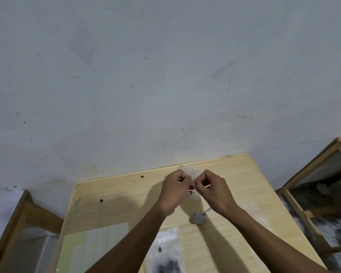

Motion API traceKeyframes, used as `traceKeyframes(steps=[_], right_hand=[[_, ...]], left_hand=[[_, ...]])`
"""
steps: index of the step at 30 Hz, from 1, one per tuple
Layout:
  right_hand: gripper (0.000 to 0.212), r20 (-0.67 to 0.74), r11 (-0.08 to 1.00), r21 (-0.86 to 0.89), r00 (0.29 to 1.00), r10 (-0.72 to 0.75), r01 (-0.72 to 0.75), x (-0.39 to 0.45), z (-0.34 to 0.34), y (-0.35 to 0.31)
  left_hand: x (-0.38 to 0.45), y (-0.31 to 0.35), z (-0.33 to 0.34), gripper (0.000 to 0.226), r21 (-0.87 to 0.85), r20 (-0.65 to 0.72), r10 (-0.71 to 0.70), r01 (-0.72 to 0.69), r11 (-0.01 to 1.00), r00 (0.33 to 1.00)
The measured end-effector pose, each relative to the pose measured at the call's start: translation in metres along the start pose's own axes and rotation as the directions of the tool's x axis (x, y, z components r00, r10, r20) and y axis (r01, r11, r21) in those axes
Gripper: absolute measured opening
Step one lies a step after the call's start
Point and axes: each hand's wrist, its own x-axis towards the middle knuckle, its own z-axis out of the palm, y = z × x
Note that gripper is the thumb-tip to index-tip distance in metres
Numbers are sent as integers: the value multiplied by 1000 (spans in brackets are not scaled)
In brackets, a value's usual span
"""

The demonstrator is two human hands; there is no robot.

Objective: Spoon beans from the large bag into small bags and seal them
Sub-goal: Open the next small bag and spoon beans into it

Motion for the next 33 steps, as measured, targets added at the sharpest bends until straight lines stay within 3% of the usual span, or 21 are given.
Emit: traceKeyframes(steps=[3,6,13,19,24,29,33], right_hand=[[9,-87,996,-62,995,56,-62,2,1,6],[8,-121,993,-106,992,39,-52,5,4,5],[10,146,992,-101,987,-60,75,13,-7,4],[22,70,981,-167,994,-85,95,8,3,1],[28,102,996,-88,995,-11,20,10,1,4],[18,-84,994,9,990,113,-113,18,-5,2],[9,7,994,-4,994,109,-109,25,-14,-2]], left_hand=[[-2,-2,1,19,251,24,65,-69,965,998],[-2,1,7,17,362,-32,105,-86,928,994],[0,3,1,22,216,-75,43,-26,976,996],[3,-6,0,38,201,-11,18,-16,979,1000],[1,-13,-11,32,294,89,75,-99,951,993],[-6,-9,-5,36,386,12,173,-164,908,985],[-13,-7,0,34,403,-93,194,-142,904,977]])
